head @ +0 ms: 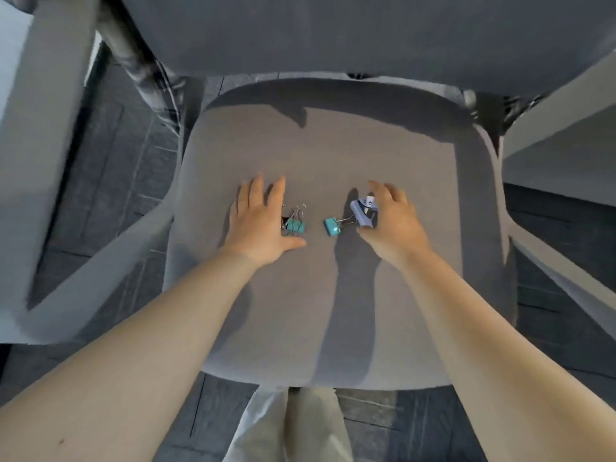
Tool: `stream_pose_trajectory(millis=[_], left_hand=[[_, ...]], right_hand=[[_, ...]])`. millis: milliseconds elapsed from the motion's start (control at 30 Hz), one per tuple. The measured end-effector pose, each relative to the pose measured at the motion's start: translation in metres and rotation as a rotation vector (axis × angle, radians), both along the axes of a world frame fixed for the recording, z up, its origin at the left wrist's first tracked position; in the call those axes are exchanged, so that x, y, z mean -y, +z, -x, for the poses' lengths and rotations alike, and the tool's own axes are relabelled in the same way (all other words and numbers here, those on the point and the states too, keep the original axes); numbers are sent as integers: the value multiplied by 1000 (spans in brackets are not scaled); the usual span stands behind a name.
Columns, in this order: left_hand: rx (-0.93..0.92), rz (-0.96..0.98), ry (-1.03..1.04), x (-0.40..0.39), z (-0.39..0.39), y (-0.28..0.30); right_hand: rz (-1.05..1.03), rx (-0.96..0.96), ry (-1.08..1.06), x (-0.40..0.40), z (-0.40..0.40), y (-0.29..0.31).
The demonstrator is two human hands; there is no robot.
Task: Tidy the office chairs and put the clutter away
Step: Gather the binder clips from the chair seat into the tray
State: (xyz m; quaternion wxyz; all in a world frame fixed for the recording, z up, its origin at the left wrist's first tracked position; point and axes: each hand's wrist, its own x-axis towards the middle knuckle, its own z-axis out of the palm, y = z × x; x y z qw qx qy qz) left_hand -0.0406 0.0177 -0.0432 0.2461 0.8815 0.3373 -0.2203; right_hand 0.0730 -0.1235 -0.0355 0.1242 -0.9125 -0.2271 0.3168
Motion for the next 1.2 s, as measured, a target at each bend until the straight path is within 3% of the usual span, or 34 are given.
stream_pose_trajectory(millis=[167,367,500,667,833,967,1067,1200], left_hand=[[14,-5,-166,-7,-5,-40],[262,52,-433,13,-16,-55],[414,-121,-689,25,-30,-72],[529,-289,-750,37,-29,-80],[485,-268,-564,38,-31,-72],[179,-103,-157,36,-42,-58],[120,34,69,22,-46,-43],[96,65,91,7,-44,-12]], right_hand=[[56,67,44,-5,-8,-33],[6,144,-173,16,-18,-34],[14,133,-197,29,-17,-34],[12,136,-214,39,-13,-36],[-11,127,-238,41,-5,-33],[-46,100,-257,40,3,-28],[-77,83,-259,37,6,-19],[-76,74,-225,33,9,5]])
